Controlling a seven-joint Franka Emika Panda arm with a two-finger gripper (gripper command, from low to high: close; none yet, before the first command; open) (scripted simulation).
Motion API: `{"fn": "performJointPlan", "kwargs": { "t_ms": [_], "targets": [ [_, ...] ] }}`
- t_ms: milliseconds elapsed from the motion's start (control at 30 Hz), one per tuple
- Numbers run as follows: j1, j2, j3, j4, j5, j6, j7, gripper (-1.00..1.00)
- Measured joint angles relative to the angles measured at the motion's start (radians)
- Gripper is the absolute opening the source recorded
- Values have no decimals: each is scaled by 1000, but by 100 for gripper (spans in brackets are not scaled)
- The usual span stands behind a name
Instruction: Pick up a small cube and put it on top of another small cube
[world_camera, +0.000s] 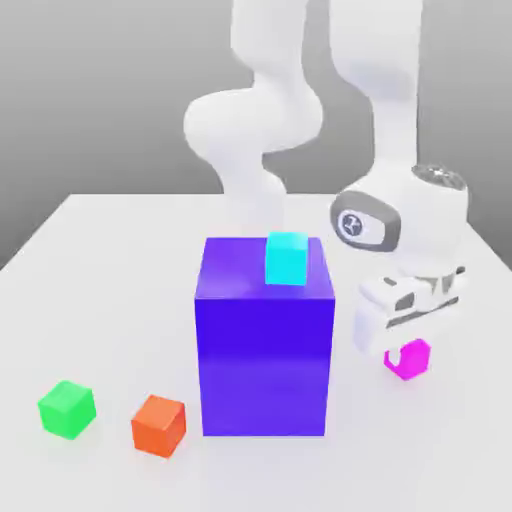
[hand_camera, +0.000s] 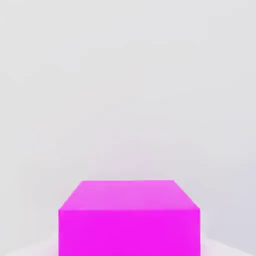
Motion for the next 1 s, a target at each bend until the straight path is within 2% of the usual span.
{"fn": "performJointPlan", "kwargs": {
  "t_ms": [100, 167, 267, 400, 600, 867, 1000],
  "targets": [
    [17, -99, 27, -8, 123, -77, -95, -100],
    [71, -115, -9, 32, 154, -100, -148, -100],
    [131, -116, -130, 94, 170, -125, -213, -100],
    [83, -110, -309, 190, 193, -160, -307, -100],
    [-121, -94, -461, 352, 242, -217, -468, -100],
    [-387, -76, -551, 543, 298, -288, -662, -100],
    [-490, -74, -594, 500, 272, -313, -633, -100]
  ]
}}
